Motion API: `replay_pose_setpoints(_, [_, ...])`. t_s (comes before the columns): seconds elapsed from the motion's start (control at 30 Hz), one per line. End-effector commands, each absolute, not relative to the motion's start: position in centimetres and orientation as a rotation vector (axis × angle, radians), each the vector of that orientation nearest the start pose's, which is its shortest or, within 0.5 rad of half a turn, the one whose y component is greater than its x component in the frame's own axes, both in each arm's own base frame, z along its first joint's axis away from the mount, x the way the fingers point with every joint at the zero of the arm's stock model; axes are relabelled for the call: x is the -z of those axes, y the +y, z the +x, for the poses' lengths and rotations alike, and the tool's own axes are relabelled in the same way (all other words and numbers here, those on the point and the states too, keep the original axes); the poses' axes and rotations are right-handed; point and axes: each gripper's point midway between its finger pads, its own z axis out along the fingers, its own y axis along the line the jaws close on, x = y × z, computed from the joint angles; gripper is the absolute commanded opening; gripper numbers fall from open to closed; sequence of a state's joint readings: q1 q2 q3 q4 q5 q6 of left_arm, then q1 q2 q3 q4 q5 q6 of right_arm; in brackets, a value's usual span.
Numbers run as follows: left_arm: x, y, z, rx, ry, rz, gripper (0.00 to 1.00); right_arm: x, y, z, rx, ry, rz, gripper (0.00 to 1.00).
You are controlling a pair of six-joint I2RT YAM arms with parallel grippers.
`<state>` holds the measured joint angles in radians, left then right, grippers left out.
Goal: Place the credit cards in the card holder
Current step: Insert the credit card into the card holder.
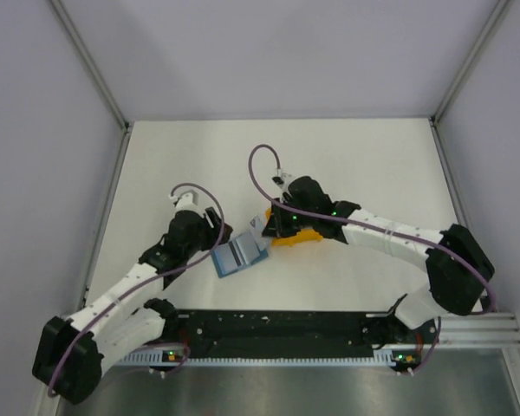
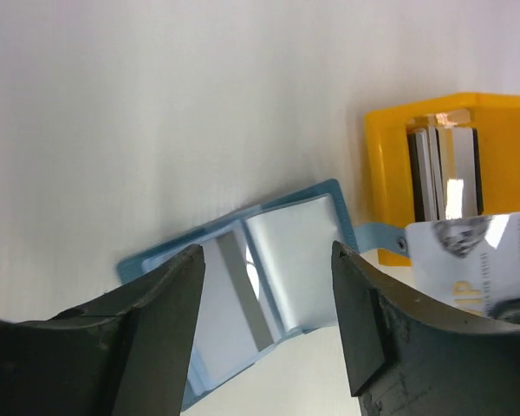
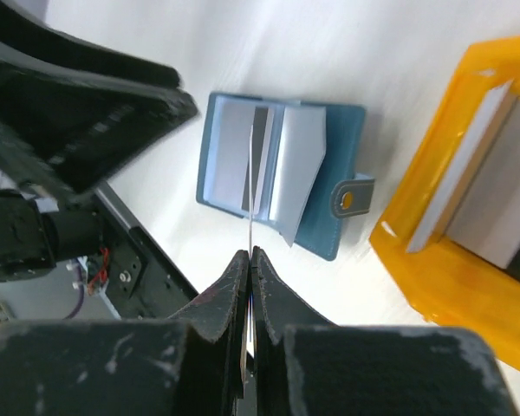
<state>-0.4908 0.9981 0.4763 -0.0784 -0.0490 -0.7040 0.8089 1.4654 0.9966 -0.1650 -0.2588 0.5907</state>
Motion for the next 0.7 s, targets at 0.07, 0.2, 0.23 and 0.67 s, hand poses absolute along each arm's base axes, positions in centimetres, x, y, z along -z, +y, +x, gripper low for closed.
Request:
replay_pose_setpoints(0.07, [-8.6,-10.5,23.6,0.427,2.163,-0.422,0.69,-13.6,38.8,22.0,-1.059,2.372,-0.493,0.00])
replay_pose_setpoints(0.2, [-7.2,-10.3,22.2,0.443,2.195,-0.454,0.68,-12.0,40.3,21.8,-1.060,2.402,-0.526,0.00])
replay_pose_setpoints(0.23, [-6.8,-10.2,22.0,0.446,2.202,-0.465,0.68,-11.7,40.4,21.9,-1.058,2.411,-0.525,0.00])
replay_pose_setpoints(0.67, [-4.6,-12.0,21.3,0.523,2.303,-0.437,0.64,-7.7,39.1,24.9,-0.861,2.490,-0.440,0.00])
